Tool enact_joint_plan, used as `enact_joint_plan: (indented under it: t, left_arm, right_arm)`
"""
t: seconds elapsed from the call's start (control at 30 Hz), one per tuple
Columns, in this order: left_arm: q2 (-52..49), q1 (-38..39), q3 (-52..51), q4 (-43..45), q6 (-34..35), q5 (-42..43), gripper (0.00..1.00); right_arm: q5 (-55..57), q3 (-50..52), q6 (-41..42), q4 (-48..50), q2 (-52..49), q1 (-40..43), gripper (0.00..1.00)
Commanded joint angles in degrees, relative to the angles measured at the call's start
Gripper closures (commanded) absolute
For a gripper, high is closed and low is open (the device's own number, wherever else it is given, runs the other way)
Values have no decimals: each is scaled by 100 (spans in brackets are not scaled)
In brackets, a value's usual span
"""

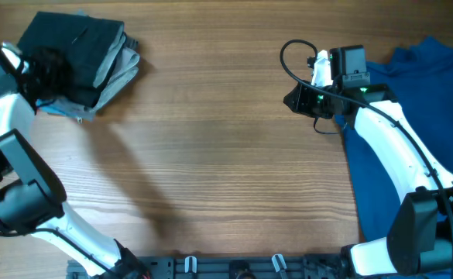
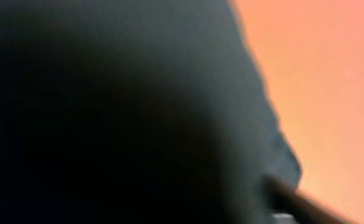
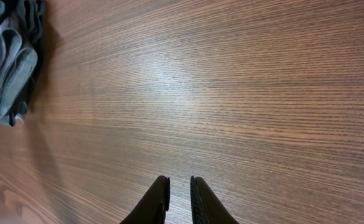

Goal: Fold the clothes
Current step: 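Carry the folded black trousers with the left gripper onto the grey trousers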

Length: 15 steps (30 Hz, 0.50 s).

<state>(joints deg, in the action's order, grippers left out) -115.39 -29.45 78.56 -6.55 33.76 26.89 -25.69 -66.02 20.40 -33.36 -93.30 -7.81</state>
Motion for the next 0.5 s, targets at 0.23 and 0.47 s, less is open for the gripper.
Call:
enact_joint_plan:
  t: [0.23,0.47]
  left_arm:
    - [2653,-772,63,-2159,-1862,1058,26]
    - [1545,323,2,-544,-2035,-577,96]
  right_arm:
    - [-7,9,223,13,-2,-15,84]
    - [24,9,225,-184,-2,-15,84]
